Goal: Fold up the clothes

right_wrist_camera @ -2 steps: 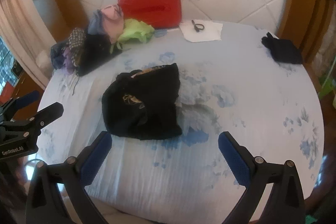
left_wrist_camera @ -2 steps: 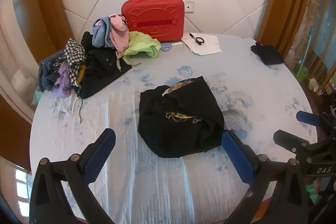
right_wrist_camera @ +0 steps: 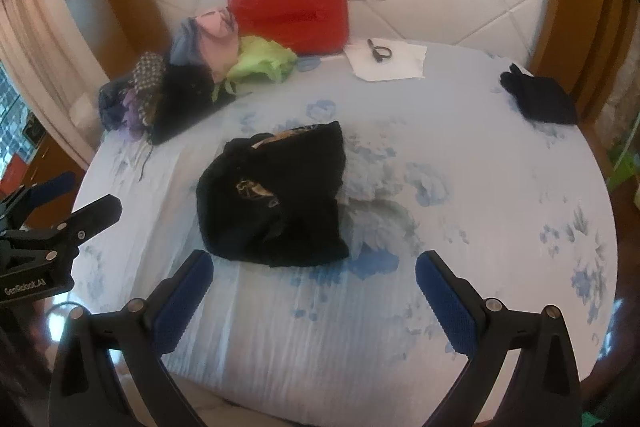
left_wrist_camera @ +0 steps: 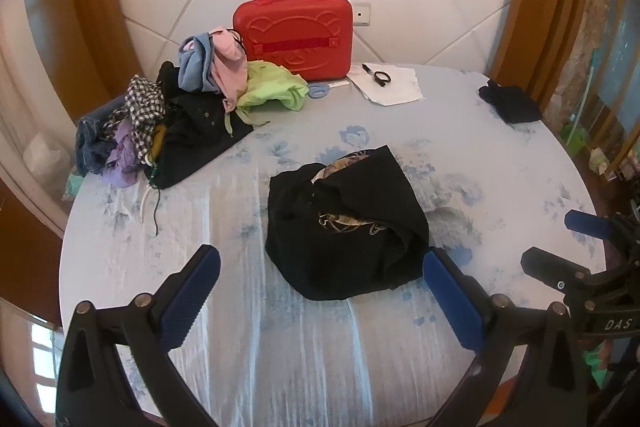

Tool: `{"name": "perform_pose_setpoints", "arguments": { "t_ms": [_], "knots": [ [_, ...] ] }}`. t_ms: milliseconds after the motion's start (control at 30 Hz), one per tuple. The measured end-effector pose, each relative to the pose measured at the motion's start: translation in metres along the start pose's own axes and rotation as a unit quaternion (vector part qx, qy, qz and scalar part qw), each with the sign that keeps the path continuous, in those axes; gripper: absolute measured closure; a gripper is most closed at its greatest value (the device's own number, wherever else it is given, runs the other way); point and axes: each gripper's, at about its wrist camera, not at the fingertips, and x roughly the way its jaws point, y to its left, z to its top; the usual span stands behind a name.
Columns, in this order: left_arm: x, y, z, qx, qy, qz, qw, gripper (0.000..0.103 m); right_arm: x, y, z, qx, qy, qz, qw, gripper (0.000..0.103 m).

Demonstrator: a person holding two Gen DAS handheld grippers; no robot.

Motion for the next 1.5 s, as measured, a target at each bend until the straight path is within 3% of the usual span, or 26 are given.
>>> {"name": "perform_pose_setpoints", "arguments": {
  "t_ms": [233, 400, 1500],
  "knots": [
    [-0.01, 0.009, -0.009, 0.0, -0.027, 0.002, 0.9996, 0.0, -0.002, 0.0, 0.007, 0.002, 0.004, 0.007, 1.0, 0.0],
    [-0.006, 0.007, 0.001, 0.002, -0.003, 0.012, 0.9999, 0.0, -0.003, 0.004, 0.001, -0.005, -0.005, 0.004, 1.0, 0.0],
    [0.007, 0.018, -0.002, 0.0, 0.013, 0.013, 0.9998, 0.0, 0.005, 0.004, 0.011, -0.007, 0.006, -0.006, 1.0, 0.0]
  ]
}}
